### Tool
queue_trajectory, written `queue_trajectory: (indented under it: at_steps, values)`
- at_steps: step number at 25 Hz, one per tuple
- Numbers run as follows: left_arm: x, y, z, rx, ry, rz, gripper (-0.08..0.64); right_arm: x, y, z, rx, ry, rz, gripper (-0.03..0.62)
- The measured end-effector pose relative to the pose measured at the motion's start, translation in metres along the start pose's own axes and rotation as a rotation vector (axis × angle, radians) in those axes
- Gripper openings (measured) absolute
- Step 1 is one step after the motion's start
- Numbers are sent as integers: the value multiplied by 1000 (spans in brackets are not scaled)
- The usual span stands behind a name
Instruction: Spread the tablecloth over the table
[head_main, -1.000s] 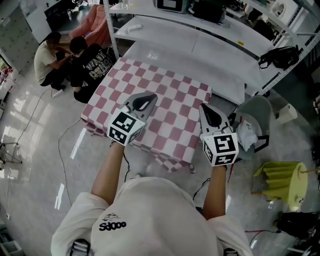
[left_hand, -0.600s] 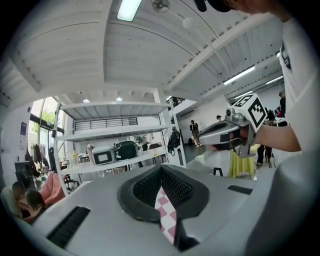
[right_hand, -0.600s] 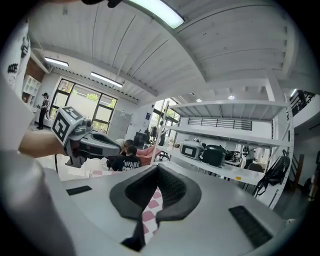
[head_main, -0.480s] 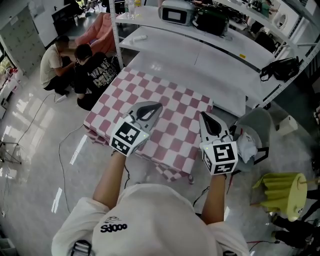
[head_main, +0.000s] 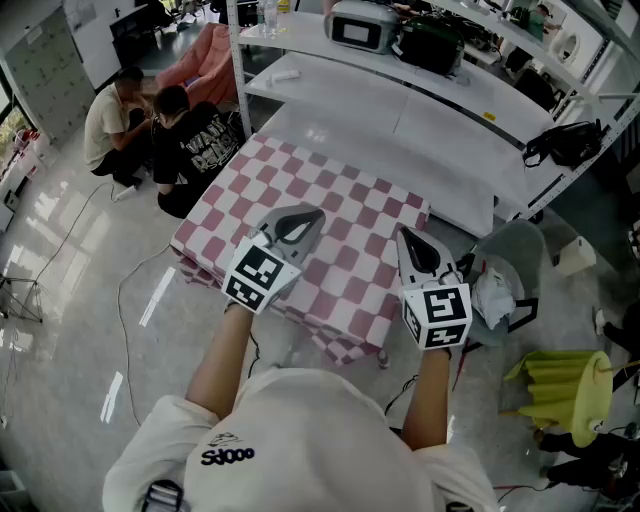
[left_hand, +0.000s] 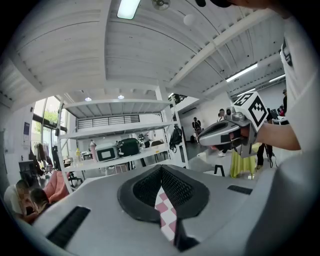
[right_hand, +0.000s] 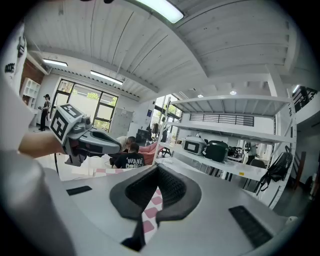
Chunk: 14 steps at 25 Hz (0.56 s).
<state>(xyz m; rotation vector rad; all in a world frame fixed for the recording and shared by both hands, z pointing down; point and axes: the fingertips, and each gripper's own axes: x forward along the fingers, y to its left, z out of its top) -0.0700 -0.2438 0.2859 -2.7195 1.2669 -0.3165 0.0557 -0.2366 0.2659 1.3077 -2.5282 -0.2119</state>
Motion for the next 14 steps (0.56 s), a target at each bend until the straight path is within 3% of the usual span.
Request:
queue_trajectory:
  at_steps: [14]
  values:
    - [-10,-2,-9,-33,2,-17,29,2,15,-1,-21,23,14,21]
